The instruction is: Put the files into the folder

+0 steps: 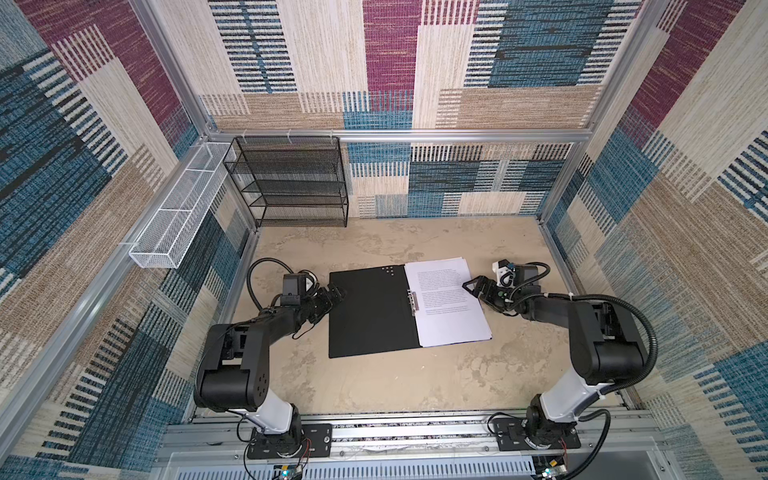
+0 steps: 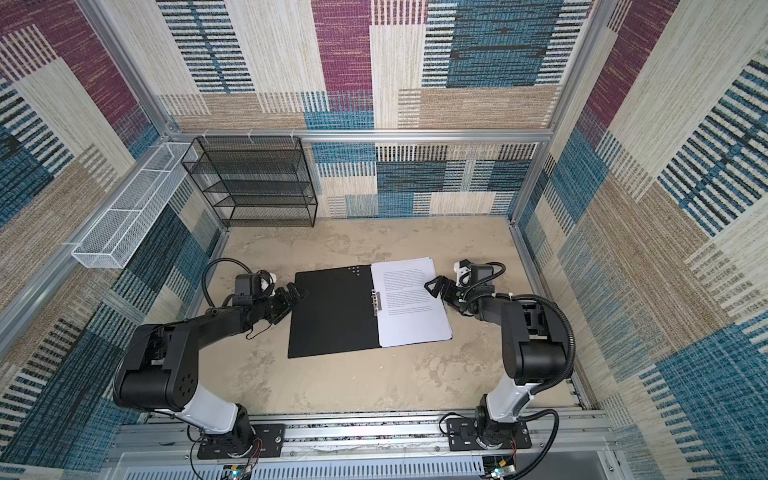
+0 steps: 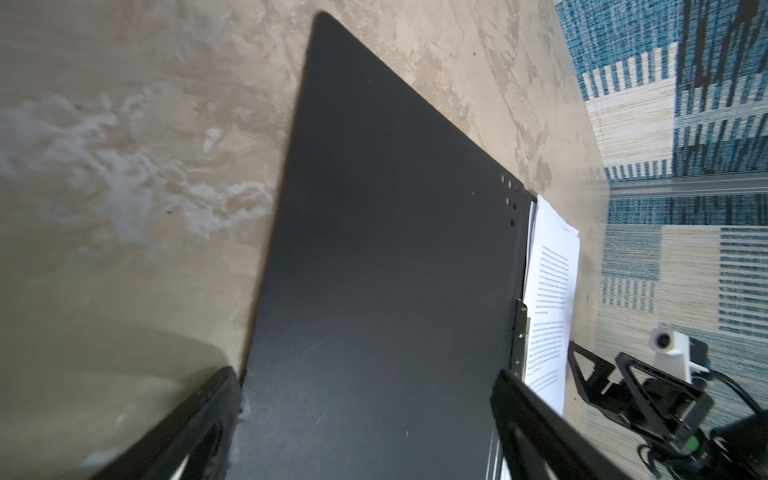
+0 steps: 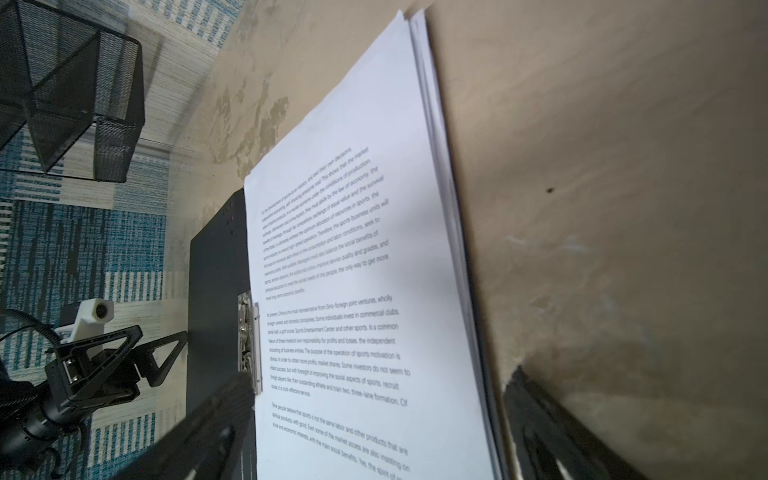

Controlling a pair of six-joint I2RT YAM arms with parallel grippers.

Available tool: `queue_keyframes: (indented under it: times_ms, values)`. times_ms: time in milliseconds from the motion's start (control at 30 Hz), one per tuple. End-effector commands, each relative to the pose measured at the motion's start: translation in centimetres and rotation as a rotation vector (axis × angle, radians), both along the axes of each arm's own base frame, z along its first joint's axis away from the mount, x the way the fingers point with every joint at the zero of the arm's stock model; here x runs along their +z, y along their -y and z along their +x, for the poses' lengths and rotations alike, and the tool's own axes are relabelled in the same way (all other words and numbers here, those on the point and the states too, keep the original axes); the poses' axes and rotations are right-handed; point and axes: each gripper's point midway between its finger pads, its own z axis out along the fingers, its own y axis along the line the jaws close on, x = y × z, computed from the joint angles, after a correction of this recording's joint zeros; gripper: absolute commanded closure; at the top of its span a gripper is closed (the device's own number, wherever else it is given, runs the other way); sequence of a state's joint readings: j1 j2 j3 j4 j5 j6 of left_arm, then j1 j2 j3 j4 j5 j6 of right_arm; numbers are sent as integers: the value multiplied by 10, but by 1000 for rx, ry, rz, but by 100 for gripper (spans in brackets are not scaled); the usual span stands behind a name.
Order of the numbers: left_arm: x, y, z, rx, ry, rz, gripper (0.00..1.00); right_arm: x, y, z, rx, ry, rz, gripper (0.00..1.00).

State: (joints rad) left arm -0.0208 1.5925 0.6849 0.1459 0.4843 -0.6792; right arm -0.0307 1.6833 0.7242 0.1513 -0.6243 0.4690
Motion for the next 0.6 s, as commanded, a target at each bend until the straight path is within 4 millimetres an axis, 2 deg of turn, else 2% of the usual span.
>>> queue_keyframes:
  times_ms: [0,133,400,567]
  values:
    - [-6,13,-14,-14,-91,-100,6,-8,-6,-9,11,-50,43,4]
    - [24,22,-9,-42,-30,-166,7,-10,-8,-11,18,-55,55,4]
    - [96,33,-1,-85,114,-243,7,-15,-14,-15,34,-69,88,5]
    - [129,44,-2,-130,161,-303,7,-14,-21,-16,49,-65,101,5]
